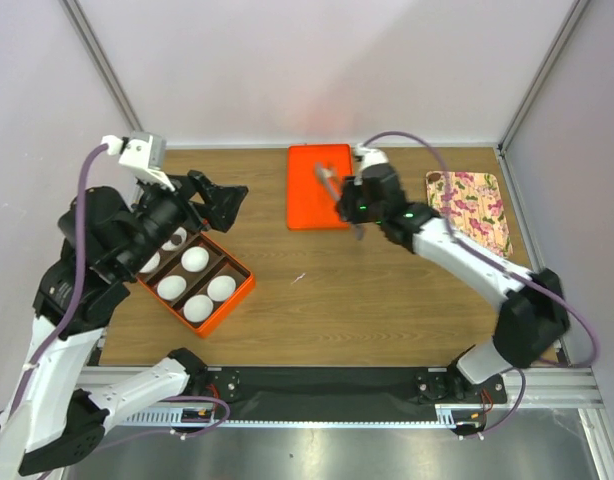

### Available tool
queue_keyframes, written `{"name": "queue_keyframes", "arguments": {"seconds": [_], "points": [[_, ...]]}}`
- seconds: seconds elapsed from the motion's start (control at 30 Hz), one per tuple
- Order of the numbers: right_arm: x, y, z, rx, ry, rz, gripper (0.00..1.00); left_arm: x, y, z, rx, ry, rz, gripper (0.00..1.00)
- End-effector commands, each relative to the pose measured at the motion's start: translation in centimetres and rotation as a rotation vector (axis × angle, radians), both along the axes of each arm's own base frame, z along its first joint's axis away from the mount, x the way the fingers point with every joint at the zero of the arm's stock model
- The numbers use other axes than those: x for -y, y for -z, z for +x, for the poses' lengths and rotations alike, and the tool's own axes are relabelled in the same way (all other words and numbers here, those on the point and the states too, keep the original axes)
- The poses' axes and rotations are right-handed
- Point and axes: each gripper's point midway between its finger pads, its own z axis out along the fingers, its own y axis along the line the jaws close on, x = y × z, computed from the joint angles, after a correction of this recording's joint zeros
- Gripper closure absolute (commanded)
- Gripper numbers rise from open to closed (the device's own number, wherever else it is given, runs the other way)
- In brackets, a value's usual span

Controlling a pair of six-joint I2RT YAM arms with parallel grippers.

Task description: Pack the chocolate

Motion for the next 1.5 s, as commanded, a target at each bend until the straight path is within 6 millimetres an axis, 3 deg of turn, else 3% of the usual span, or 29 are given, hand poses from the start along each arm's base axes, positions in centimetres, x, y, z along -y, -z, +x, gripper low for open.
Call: {"name": "queue_keyframes", "arguments": {"seconds": [0.0,0.07,0.1,0.17,0.2,0.23,0.27,0.3,0.33,0.4,0.47,0.5,0.57,0.87,1.17,1.2,1.47], "points": [[-8.0,-1.6,0.9,0.105,-0.137,0.072,0.61,-0.8,-1.6,-0.3,0.022,-0.021,-0.005,0.00],[-12.6,-3.1,-0.3,0.177,-0.243,0.103,0.61,-1.0,-2.3,-0.6,0.031,-0.023,-0.015,0.00],[-14.5,-1.7,-0.3,0.179,-0.277,0.096,0.61,-1.1,-2.4,-0.7,0.035,-0.024,-0.019,0.00],[-18.1,-3.1,-1.1,0.239,-0.357,0.140,0.61,-1.3,-2.7,-0.8,0.043,-0.034,-0.027,0.00],[-20.2,-3.2,-2.4,0.248,-0.406,0.156,0.61,-1.5,-2.7,-0.8,0.043,-0.043,-0.029,0.00],[-22.1,-1.7,-2.7,0.237,-0.444,0.161,0.61,-1.7,-2.8,-0.9,0.046,-0.049,-0.033,0.00],[-23.3,-1.8,-3.1,0.248,-0.464,0.168,0.61,-1.8,-2.7,-0.9,0.045,-0.054,-0.032,0.00],[-25.5,-3.0,-4.6,0.272,-0.531,0.203,0.61,-1.9,-2.7,-0.8,0.046,-0.061,-0.030,0.00],[-27.1,-1.3,-5.0,0.257,-0.563,0.190,0.61,-2.0,-2.7,-0.8,0.051,-0.063,-0.028,0.00],[-29.5,-2.1,-5.9,0.290,-0.616,0.193,0.61,-2.4,-2.5,-0.7,0.052,-0.086,-0.026,0.00],[-31.8,-0.2,-7.5,0.273,-0.681,0.178,0.60,-2.6,-2.3,-0.6,0.052,-0.098,-0.022,0.00],[-32.6,-1.1,-7.7,0.293,-0.695,0.190,0.61,-2.7,-2.2,-0.5,0.049,-0.105,-0.017,0.00],[-33.9,0.1,-8.6,0.283,-0.737,0.191,0.60,-2.9,-2.0,-0.3,0.047,-0.118,-0.008,0.00],[-37.6,1.8,-11.7,0.288,-0.871,0.195,0.60,-3.2,-0.5,0.4,0.034,-0.151,0.015,0.00],[-39.3,5.6,-11.7,0.279,-0.899,0.149,0.60,-2.8,0.0,1.1,0.027,-0.156,0.024,0.00],[-39.6,5.2,-11.7,0.285,-0.904,0.155,0.60,-2.8,0.0,1.2,0.027,-0.160,0.024,0.00],[-40.5,7.6,-11.6,0.256,-0.910,0.145,0.59,-2.7,0.3,1.7,0.028,-0.170,0.031,0.00]]}}
